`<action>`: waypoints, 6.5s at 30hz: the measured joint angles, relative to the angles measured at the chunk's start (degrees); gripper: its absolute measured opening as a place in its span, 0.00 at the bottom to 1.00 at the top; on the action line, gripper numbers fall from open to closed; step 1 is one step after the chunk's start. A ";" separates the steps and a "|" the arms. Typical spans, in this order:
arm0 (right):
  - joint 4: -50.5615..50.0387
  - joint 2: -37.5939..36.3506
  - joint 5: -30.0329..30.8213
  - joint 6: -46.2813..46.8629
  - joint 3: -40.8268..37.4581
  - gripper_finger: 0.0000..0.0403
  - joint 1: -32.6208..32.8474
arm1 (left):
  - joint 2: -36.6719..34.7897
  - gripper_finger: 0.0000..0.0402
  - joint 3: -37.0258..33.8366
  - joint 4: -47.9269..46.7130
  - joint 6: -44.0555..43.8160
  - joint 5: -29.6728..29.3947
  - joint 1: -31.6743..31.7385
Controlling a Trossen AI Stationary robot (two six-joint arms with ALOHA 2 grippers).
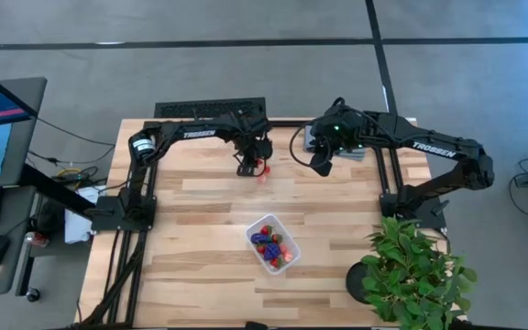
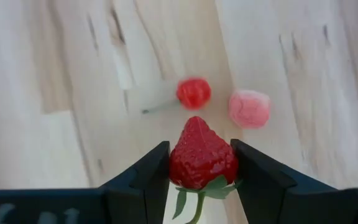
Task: Pick and placing Produce into tupperware
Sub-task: Put the red strawberry into the transparent bin, then put the pink peach into the transparent bin
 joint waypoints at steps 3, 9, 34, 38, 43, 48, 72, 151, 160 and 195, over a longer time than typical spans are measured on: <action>-0.43 0.00 -0.01 0.00 0.00 0.30 0.04 | -1.50 0.37 0.67 -1.38 0.02 0.59 0.00; -1.00 0.00 0.00 -0.38 0.00 0.30 0.04 | -5.58 0.37 0.80 -4.78 -0.50 6.33 -0.12; -2.79 0.00 0.24 -11.04 0.00 0.30 -6.51 | -12.77 0.37 0.41 -9.02 -4.88 16.14 -12.68; -3.37 0.00 0.22 -11.06 0.00 0.30 -8.29 | -12.77 0.37 0.39 -7.78 -7.39 14.87 -14.22; -4.56 0.00 0.60 -11.02 0.00 0.30 -11.11 | -12.77 0.37 0.39 -4.72 -10.46 13.00 -17.30; -4.84 0.00 0.66 -10.58 0.00 0.30 -14.22 | -12.77 0.37 0.39 -0.64 -13.25 7.89 -21.05; -2.53 0.02 0.41 -12.49 0.00 0.30 -18.79 | -5.56 0.37 0.37 5.05 -30.58 -4.12 -34.29; 13.69 13.20 -20.37 -11.94 0.02 0.30 -11.39 | -33.03 0.55 -56.52 55.95 -32.38 2.97 -2.34; 22.79 1.41 -20.76 -9.26 -13.13 0.30 -17.92 | -27.85 0.55 -53.42 57.60 -32.57 3.68 -2.34; 48.37 -29.05 3.99 4.72 -48.73 0.30 -6.43 | -17.34 0.55 -42.26 53.48 -33.21 0.18 -5.86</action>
